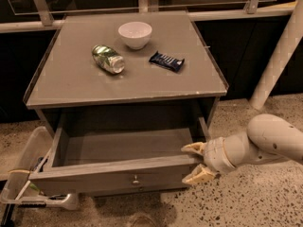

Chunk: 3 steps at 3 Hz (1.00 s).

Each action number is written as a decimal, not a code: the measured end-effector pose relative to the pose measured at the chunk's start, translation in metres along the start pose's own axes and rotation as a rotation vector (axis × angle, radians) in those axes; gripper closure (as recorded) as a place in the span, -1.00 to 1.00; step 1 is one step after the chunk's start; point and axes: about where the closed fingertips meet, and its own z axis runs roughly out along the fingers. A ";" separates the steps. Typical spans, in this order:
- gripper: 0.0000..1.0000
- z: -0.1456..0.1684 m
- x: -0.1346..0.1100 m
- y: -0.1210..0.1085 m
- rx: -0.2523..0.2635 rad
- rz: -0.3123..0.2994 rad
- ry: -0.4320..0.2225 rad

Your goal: Open top drawer

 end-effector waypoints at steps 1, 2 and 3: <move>0.29 -0.011 0.005 0.020 0.013 -0.002 0.017; 0.75 -0.024 0.010 0.045 0.023 -0.002 0.034; 0.74 -0.024 0.010 0.045 0.023 -0.002 0.034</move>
Offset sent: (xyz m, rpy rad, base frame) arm -0.1217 -0.0658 0.0092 -0.0837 -0.0083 -0.0901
